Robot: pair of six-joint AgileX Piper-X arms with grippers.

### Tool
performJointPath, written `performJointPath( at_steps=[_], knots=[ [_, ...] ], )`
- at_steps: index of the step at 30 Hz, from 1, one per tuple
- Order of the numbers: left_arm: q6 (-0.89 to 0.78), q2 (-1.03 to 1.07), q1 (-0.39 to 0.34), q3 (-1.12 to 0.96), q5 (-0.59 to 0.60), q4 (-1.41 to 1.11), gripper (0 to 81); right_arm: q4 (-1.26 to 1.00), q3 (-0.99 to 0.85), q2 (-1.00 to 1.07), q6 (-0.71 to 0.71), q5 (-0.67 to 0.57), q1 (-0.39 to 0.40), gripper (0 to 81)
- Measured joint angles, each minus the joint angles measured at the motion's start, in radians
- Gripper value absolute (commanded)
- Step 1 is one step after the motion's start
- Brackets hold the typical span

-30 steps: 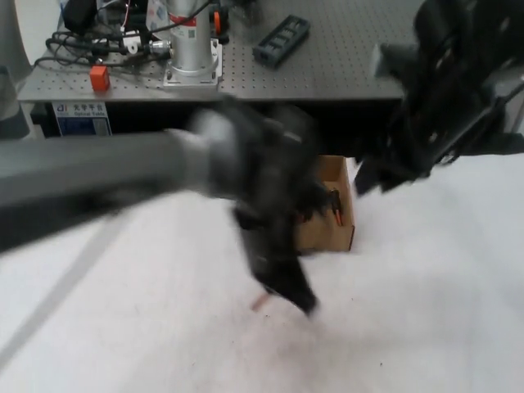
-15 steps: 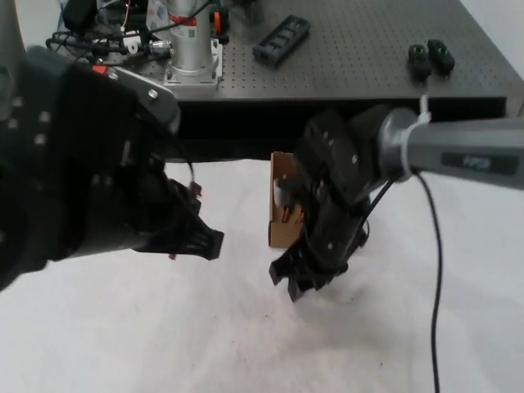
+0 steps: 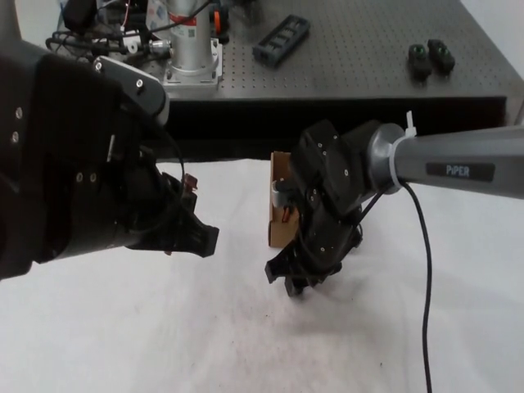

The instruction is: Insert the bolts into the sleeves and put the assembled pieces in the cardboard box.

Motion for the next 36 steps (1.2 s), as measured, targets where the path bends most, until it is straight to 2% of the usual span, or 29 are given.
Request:
performJointPath(
  at_steps=[8, 14, 18, 21, 23, 24, 25, 30, 31, 33, 34, 36],
  knots=[
    [0.0, 0.0, 0.0, 0.0, 0.0, 0.0, 0.7, -0.014, -0.001, 0.0, 0.0, 0.005, 0.0, 1.4],
    [0.0, 0.0, 0.0, 0.0, 0.039, 0.0, 0.7, -0.039, -0.001, 0.0, 0.0, -0.036, -0.008, 1.5],
    [-0.007, 0.0, 0.012, 0.0, 0.206, -0.003, 0.7, -0.044, 0.019, -0.034, 0.0, -0.108, -0.039, 1.5],
    [-0.043, 0.0, 0.032, 0.012, 0.332, -0.056, 0.7, -0.052, 0.079, -0.137, 0.0, -0.186, -0.084, 1.5],
    [-0.103, 0.0, 0.071, 0.079, 0.42, -0.265, 0.7, -0.084, 0.159, -0.255, -0.003, -0.24, -0.12, 1.5],
    [-0.24, 0.0, 0.078, 0.101, 0.533, -0.323, 0.7, -0.102, 0.198, -0.311, -0.004, -0.261, -0.134, 1.5],
    [-0.298, 0.0, 0.082, 0.129, 0.56, -0.399, 0.7, -0.107, 0.207, -0.323, -0.004, -0.265, -0.137, 1.5],
    [-0.611, 0.037, 0.085, 0.246, 0.672, -0.851, 0.7, -0.27, 0.487, -0.658, 0.004, -0.445, -0.184, 1.5],
    [-0.659, 0.055, 0.085, 0.251, 0.683, -0.916, 0.7, -0.306, 0.535, -0.779, 0.017, -0.488, -0.182, 1.5],
    [-0.741, 0.094, 0.085, 0.253, 0.698, -1.016, 0.7, -0.388, 0.647, -0.889, 0.086, -0.613, -0.157, 1.5],
    [-0.778, 0.112, 0.085, 0.252, 0.702, -1.067, 0.7, -0.467, 0.741, -0.93, 0.118, -0.65, -0.142, 1.5],
    [-0.834, 0.14, 0.085, 0.252, 0.709, -1.147, 0.7, -0.507, 0.785, -0.963, 0.148, -0.677, -0.119, 1.5]
  ],
)
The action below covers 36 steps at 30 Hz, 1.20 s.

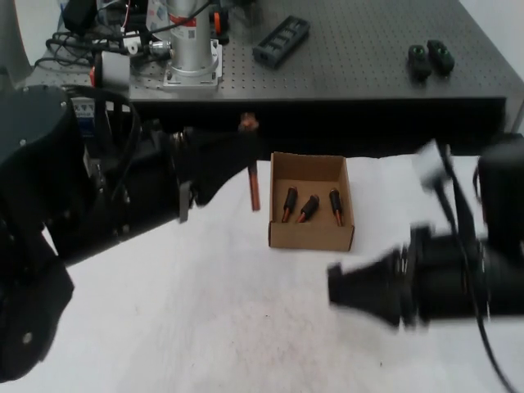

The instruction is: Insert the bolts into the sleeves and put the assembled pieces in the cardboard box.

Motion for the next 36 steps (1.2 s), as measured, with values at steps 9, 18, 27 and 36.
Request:
performJointPath(
  at_steps=[9, 18, 27, 36],
  knots=[
    [-0.088, 0.05, 0.0, 0.004, 0.06, -0.086, 0.7, -0.348, 0.124, -0.048, 0.187, -0.041, 0.164, 1.5],
    [-0.098, 0.05, 0.0, 0.004, 0.093, -0.088, 0.7, -0.639, 0.076, 0.105, 0.326, -0.057, 0.186, 1.5],
    [-0.098, 0.05, 0.0, 0.004, 0.113, -0.097, 0.7, -0.676, 0.017, 0.131, 0.338, -0.077, 0.186, 1.5],
    [-0.098, 0.05, 0.0, 0.004, 0.119, -0.107, 0.7, -0.576, 0.015, 0.131, 0.341, -0.135, 0.186, 1.5]
  ],
)
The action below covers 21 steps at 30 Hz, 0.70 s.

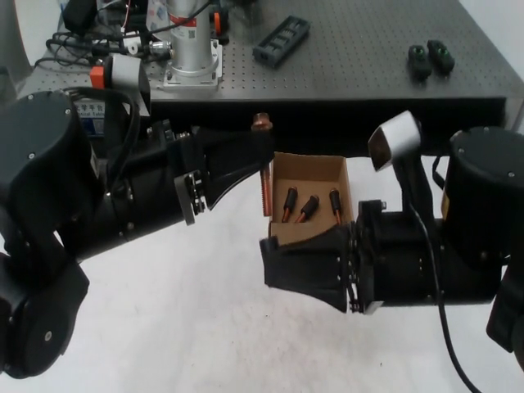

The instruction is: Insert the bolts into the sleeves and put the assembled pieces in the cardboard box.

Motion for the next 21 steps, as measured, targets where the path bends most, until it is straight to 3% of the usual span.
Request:
performJointPath(
  at_steps=[11, 21],
  knots=[
    [0.0, 0.0, 0.002, 0.0, 0.021, -0.008, 0.7, -0.069, 0.0, 0.0, 0.0, 0.096, 0.002, 1.5],
    [0.0, 0.0, 0.002, 0.0, 0.053, -0.013, 0.7, -0.069, 0.0, 0.0, 0.0, 0.078, 0.002, 1.5]
  ],
)
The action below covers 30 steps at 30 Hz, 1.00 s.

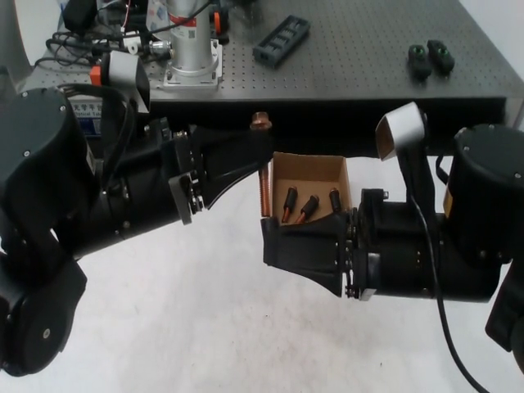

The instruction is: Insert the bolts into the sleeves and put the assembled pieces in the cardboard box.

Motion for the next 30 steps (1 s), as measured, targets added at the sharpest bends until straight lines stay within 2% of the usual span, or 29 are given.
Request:
performJointPath(
  at_steps=[9, 23, 25, 27, 29, 30],
  knots=[
    [0.0, 0.0, 0.0, 0.0, 0.02, -0.007, 0.7, 0.0, 0.0, 0.0, 0.0, -0.021, 0.0, 1.5],
    [-0.005, 0.003, 0.0, 0.0, 0.065, -0.041, 0.9, -0.105, 0.0, 0.0, -0.01, 0.103, 0.003, 1.5],
    [-0.005, 0.003, 0.0, 0.0, 0.065, -0.044, 10.6, -0.11, 0.0, 0.0, -0.012, 0.129, 0.003, 1.5],
    [-0.007, 0.003, 0.0, 0.0, 0.073, -0.047, 27.7, -0.112, 0.0, 0.002, -0.018, 0.146, -0.003, 1.5],
    [-0.007, 0.003, 0.0, 0.0, 0.076, -0.038, 48.4, -0.115, 0.0, 0.002, -0.032, 0.172, -0.02, 1.5],
    [-0.007, 0.003, 0.0, 0.0, 0.077, -0.01, 53.3, -0.116, -0.003, 0.002, -0.043, 0.189, -0.035, 1.5]
  ],
)
